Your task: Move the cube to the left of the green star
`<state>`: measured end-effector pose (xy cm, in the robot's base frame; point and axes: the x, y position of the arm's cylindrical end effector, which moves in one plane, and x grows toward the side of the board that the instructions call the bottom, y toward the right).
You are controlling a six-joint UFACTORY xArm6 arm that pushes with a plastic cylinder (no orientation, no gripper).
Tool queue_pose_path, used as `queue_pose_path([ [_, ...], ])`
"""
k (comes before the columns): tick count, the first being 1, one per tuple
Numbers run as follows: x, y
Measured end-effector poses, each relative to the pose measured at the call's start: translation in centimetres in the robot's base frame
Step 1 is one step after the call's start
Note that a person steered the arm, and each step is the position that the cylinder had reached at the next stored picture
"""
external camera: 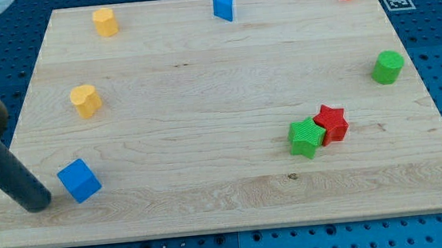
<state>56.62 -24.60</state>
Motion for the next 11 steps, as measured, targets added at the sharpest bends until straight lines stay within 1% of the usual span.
queue_pose_path([
  [1,-1.0,4.1],
  [4,-1.0,12.5],
  [6,0.8,17.6],
  [7,1.9,19.0],
  [8,1.9,20.6],
  [9,0.5,20.6],
  [10,0.3,20.9],
  [11,-0.9,20.9],
])
